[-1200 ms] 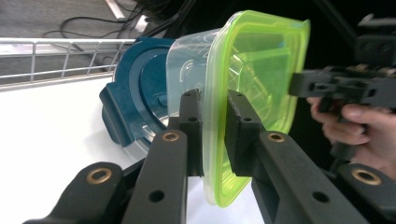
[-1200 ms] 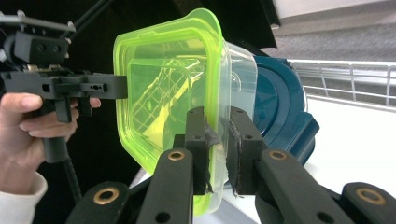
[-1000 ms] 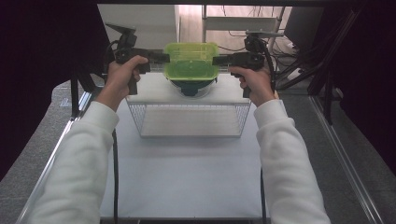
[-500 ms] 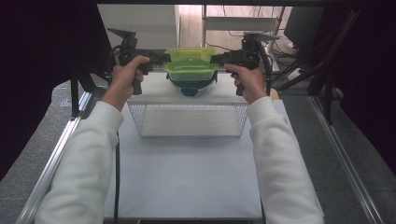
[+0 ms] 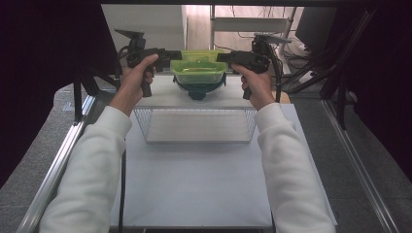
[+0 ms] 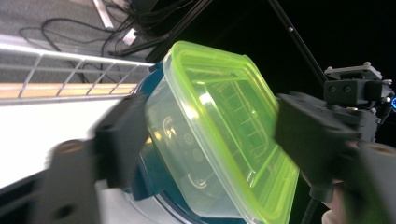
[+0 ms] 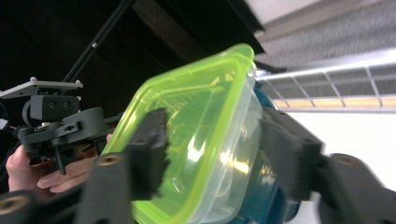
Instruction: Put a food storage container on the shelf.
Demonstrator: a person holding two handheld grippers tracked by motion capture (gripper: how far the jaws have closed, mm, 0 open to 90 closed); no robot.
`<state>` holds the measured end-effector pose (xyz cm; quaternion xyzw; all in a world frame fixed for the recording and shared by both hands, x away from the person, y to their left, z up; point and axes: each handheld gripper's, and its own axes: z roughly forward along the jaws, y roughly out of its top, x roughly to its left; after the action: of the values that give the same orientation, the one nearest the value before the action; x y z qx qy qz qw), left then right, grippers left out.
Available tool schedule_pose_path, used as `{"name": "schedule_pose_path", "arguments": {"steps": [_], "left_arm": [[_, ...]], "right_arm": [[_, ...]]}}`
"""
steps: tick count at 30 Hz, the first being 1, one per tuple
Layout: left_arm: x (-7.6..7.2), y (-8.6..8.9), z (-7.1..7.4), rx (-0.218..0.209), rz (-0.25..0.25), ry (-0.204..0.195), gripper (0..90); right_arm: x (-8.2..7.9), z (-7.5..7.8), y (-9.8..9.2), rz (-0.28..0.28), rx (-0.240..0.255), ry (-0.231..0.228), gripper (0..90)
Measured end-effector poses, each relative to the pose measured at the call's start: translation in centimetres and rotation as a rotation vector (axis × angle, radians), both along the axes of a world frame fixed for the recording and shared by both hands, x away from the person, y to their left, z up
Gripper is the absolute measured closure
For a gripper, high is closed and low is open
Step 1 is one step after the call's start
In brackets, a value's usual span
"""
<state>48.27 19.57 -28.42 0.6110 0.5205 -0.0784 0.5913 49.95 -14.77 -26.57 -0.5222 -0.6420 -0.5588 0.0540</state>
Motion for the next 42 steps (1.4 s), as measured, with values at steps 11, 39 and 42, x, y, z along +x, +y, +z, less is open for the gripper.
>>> {"name": "schedule_pose_path", "arguments": {"steps": [11, 39, 42], "left_arm": [[-4.2, 2.3, 1.6, 0.081, 0.055, -0.152, 9.6], [-18.7, 2.1, -9.8, 0.385, 0.000, -0.252, 14.9], [-19.8, 1.8, -11.6, 0.411, -0.002, -0.247, 14.9]], "right_arm": [[-3.7, 2.0, -2.0, 0.030, -0.071, -0.225, 24.1], [-14.1, -7.4, -9.0, 0.215, -0.263, -0.314, 27.3], [-15.3, -8.9, -9.5, 0.224, -0.275, -0.321, 27.2]]}}
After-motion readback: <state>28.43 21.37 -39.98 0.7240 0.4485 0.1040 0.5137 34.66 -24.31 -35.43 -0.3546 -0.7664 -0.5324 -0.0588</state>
